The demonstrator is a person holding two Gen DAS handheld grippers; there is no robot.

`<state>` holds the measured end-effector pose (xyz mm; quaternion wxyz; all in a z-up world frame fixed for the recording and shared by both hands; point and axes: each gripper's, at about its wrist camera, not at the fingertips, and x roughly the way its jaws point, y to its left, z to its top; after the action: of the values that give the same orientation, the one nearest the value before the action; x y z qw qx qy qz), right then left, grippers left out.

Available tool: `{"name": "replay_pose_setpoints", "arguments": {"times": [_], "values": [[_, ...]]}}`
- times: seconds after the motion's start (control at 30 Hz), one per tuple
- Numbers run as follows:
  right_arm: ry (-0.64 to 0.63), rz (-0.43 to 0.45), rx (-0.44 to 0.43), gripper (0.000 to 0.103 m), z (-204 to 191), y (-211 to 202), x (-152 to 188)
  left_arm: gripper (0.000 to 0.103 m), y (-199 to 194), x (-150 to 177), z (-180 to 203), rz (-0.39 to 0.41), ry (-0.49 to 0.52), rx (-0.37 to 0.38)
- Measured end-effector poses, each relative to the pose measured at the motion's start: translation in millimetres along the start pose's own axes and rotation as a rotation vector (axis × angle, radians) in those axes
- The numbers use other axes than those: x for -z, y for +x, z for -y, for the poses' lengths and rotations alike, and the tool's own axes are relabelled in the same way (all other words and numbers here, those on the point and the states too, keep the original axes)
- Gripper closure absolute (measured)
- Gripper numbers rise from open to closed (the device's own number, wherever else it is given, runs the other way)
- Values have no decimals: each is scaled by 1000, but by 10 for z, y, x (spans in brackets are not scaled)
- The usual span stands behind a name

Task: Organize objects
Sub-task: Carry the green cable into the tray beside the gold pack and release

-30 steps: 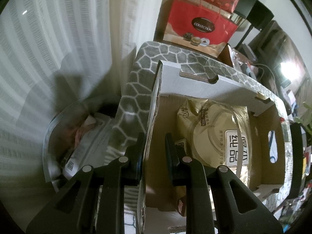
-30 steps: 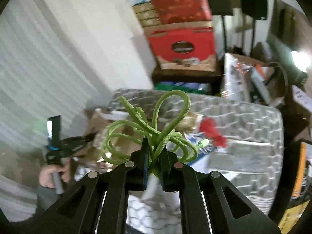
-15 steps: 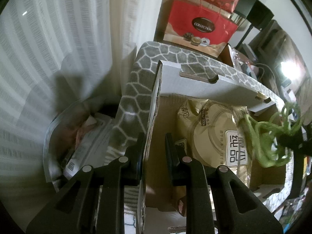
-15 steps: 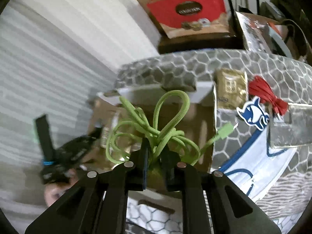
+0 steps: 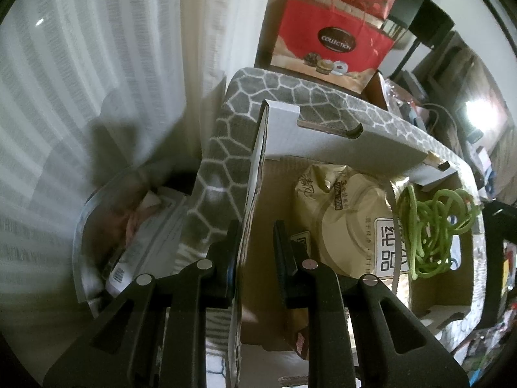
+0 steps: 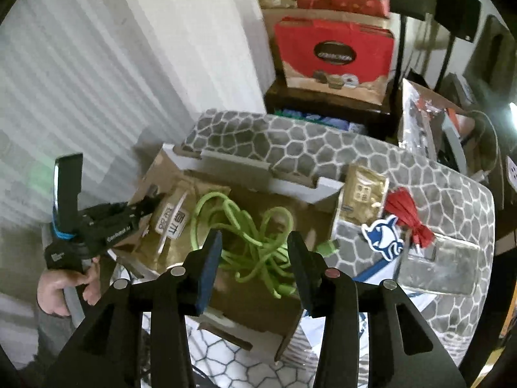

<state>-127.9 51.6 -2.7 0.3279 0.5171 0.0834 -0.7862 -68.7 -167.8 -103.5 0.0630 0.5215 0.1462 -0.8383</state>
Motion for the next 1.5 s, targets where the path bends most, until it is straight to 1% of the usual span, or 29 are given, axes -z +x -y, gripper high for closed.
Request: {"name": "replay_pose_setpoints", "arguments": {"times": [0.03, 0.07, 0.1, 0.13, 0.27, 0.33, 0.37, 0.4, 0.53, 0.67, 0.77, 0.87, 0.93, 1.0, 1.03, 1.07, 1.1, 1.17, 1.2, 1.23, 1.3, 1.33, 1.37, 1.4, 1.43, 1.5], "values": [[-27, -11, 17, 59, -37, 61, -4, 85, -3, -1, 0, 3, 0, 0], [-60, -16, 38, 55, -84, 124, -7, 85, -3, 8, -9, 6, 0, -2], [-83, -21, 55, 49, -96, 170, -3, 85, 0, 27, 8, 8, 1, -5], [-102, -31, 65, 48, -88, 229, 0, 85, -2, 40, 24, 10, 3, -9], [-144, -105, 57, 48, -50, 493, 51, 85, -8, 70, 40, 12, 5, -3], [-188, -135, 68, 45, -51, 612, 57, 85, -12, 68, 37, 9, 0, 5], [-213, -159, 64, 43, -60, 663, 73, 85, -18, 69, 32, 8, -3, 10], [-255, -185, 41, 39, -78, 708, 87, 85, -21, 66, 32, 7, -4, 13], [-362, -216, 15, 28, -141, 719, 127, 85, -27, 60, 36, 7, -2, 15], [-505, -240, 13, 26, -261, 740, 187, 85, -31, 65, 46, 7, -5, 19], [-583, -261, 37, 24, -323, 823, 239, 85, -37, 63, 49, 4, -4, 22], [-628, -277, 95, 24, -340, 955, 274, 85, -36, 59, 47, 4, -5, 23], [-623, -281, 103, 28, -338, 1008, 275, 85, -35, 58, 42, 5, -5, 23], [-620, -270, 102, 45, -336, 1015, 278, 85, -35, 59, 42, 4, -5, 23], [-611, -273, 107, 51, -336, 1013, 275, 85, -35, 59, 42, 3, -5, 24], [-581, -285, 101, 66, -324, 1015, 260, 85, -40, 55, 41, 3, -6, 25], [-523, -313, 69, 77, -297, 1011, 234, 85, -40, 55, 40, 3, -6, 26], [-389, -360, 61, 77, -218, 1020, 181, 85, -53, 58, 44, 5, -9, 30], [-286, -390, 60, 78, -146, 1030, 156, 85, -54, 57, 45, 5, -10, 31], [-227, -412, 40, 78, -107, 1034, 149, 85, -55, 53, 51, 4, -11, 31], [-138, -453, -20, 78, -62, 1021, 150, 85, -53, 56, 52, 3, -10, 32], [-109, -472, -31, 78, -48, 1015, 157, 85, -57, 59, 56, 4, -11, 33], [-87, -487, -29, 78, -38, 1004, 168, 85, -52, 50, 53, 4, -14, 34], [-77, -496, -7, 76, -32, 980, 178, 85, -51, 50, 53, 4, -12, 32], [-85, -497, 21, 74, -34, 962, 182, 85, -55, 53, 69, 3, -11, 30], [-80, -477, 84, 58, -22, 931, 164, 85, -50, 48, 44, 4, -11, 31]]}}
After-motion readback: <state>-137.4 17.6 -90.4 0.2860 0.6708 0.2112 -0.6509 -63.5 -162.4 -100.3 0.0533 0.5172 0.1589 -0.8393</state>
